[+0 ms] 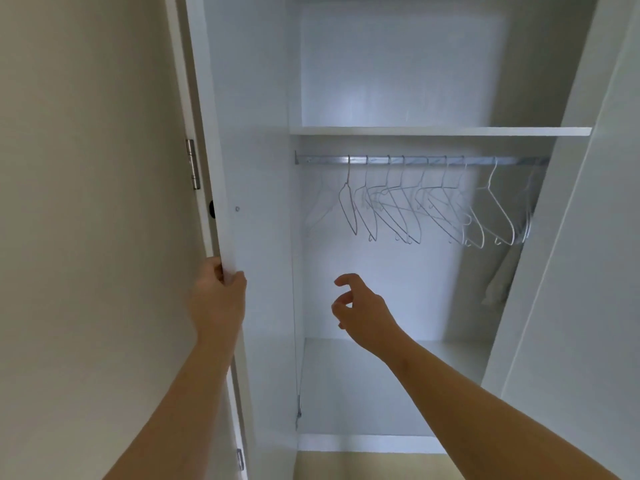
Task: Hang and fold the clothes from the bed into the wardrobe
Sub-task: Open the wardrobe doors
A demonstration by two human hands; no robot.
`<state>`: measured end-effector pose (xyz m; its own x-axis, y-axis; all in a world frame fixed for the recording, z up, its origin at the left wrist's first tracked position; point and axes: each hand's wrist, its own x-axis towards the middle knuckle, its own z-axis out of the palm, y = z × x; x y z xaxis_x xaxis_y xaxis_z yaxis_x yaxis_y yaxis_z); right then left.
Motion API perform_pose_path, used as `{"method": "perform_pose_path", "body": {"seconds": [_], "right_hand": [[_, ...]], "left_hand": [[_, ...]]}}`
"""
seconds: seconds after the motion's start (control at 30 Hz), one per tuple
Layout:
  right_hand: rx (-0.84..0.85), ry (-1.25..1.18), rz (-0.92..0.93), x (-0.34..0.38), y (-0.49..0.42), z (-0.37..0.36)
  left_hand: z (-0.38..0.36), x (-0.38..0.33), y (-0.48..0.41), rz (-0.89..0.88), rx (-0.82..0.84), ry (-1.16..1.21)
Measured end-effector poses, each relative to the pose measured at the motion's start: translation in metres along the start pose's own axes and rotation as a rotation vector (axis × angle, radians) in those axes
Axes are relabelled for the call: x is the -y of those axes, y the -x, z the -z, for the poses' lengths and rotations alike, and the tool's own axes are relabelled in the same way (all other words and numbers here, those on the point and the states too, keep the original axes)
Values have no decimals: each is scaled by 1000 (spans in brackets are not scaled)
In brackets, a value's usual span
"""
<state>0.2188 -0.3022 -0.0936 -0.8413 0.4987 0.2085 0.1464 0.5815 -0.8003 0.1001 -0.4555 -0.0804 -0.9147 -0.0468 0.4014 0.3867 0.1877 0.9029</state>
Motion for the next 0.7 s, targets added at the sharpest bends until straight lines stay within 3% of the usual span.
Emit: {"method": "perform_pose_path", "body": {"seconds": [0.1,0.2,0.4,0.7], "right_hand": [[-32,2,-32,-14,19,13],[-68,17,-66,-33,52,33],[-198,53,-238,-92,155,90],[-499,-23,-665,-178,337,152]], "left_hand": [[0,1,32,70,-7,1],[-12,-2,84,87,103,35],[-65,-30,212,81,530,25],[-116,-40,410,61,1155,-140]]}}
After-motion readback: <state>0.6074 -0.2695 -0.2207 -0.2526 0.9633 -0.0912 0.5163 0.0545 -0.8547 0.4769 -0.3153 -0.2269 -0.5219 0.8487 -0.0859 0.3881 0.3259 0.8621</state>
